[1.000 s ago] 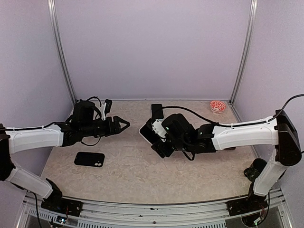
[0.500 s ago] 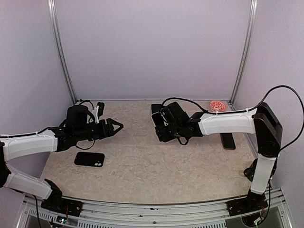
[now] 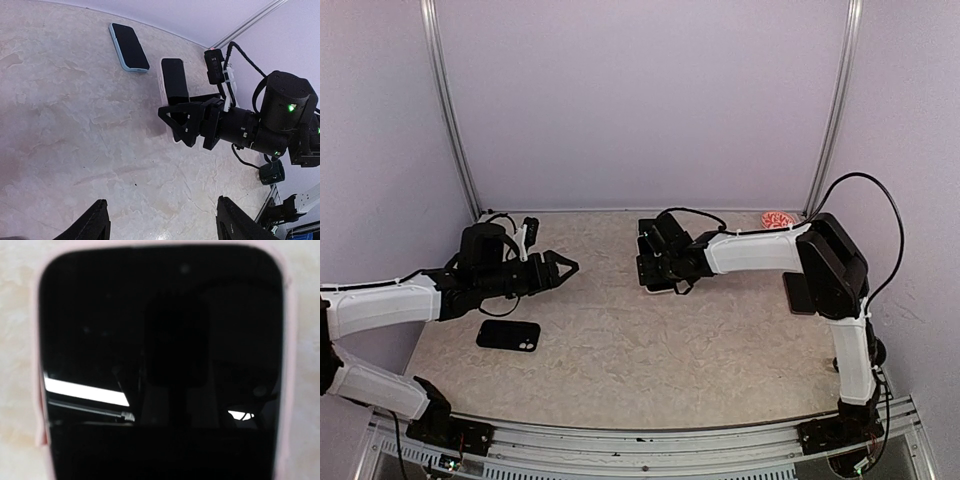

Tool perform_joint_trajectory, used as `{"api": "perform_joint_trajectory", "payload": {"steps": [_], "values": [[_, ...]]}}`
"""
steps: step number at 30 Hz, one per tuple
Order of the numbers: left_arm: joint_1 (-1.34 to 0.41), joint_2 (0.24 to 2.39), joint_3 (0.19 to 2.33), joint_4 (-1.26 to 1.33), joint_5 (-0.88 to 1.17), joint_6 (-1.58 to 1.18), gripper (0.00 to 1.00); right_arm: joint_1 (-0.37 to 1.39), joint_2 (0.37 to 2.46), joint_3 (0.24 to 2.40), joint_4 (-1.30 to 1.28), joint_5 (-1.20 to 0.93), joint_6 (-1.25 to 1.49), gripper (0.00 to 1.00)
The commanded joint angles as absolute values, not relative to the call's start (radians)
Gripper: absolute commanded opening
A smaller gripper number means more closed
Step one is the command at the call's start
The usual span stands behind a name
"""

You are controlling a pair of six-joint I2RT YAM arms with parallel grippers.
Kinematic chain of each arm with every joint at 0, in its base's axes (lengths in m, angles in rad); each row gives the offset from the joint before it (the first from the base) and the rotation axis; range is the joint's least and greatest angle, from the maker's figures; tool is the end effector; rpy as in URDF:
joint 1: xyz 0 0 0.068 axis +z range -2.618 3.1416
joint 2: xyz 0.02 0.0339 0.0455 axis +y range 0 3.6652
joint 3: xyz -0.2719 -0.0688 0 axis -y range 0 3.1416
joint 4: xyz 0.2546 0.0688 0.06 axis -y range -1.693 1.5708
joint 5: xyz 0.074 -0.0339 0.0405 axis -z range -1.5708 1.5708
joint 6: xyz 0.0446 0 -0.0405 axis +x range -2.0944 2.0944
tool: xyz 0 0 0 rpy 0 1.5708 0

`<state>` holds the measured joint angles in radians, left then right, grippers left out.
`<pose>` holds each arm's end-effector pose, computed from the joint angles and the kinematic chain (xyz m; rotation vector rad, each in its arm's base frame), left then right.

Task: Put the phone into the phone case
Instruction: Place the phone with the phone case at the center of the board.

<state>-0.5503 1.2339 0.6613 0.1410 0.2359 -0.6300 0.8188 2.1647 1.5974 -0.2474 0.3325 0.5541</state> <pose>0.2360 -0.1570 0.2335 0.0765 2.1304 -0.9668 0.3514 0.3543 0.1681 -0.1543 2.3417 0.2855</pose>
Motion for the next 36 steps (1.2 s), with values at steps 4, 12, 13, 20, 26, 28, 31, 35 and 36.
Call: {"api": "perform_joint_trajectory", "payload": {"steps": [4, 12, 13, 20, 26, 28, 31, 35, 36], "values": [[-0.541, 1.197, 0.649, 0.143, 0.225, -0.63, 0.71, 0.79, 2.271, 1.735, -0.289, 0.337, 0.662, 0.43], [-0.54, 1.206, 0.653, 0.138, 0.207, -0.632, 0.71, 0.767, 2.353, 1.795, -0.3, 0.281, 0.714, 0.44], [-0.54, 1.206, 0.652, 0.139, 0.207, -0.632, 0.71, 0.767, 2.36, 1.799, -0.301, 0.282, 0.716, 0.45], [-0.537, 1.201, 0.646, 0.141, 0.206, -0.625, 0.71, 0.767, 2.392, 1.835, -0.327, 0.297, 0.732, 0.5], [-0.532, 1.201, 0.64, 0.155, 0.213, -0.627, 0.71, 0.767, 2.39, 1.813, -0.325, 0.31, 0.747, 0.63], [-0.532, 1.201, 0.637, 0.16, 0.215, -0.63, 0.71, 0.767, 2.394, 1.813, -0.326, 0.307, 0.749, 0.64], [-0.532, 1.204, 0.634, 0.163, 0.215, -0.633, 0.72, 0.767, 2.399, 1.815, -0.324, 0.3, 0.75, 0.66], [-0.532, 1.202, 0.63, 0.166, 0.216, -0.634, 0.71, 0.767, 2.401, 1.815, -0.321, 0.299, 0.743, 0.71], [-0.532, 1.201, 0.63, 0.166, 0.215, -0.635, 0.72, 0.764, 2.402, 1.815, -0.321, 0.298, 0.74, 0.72]]}}
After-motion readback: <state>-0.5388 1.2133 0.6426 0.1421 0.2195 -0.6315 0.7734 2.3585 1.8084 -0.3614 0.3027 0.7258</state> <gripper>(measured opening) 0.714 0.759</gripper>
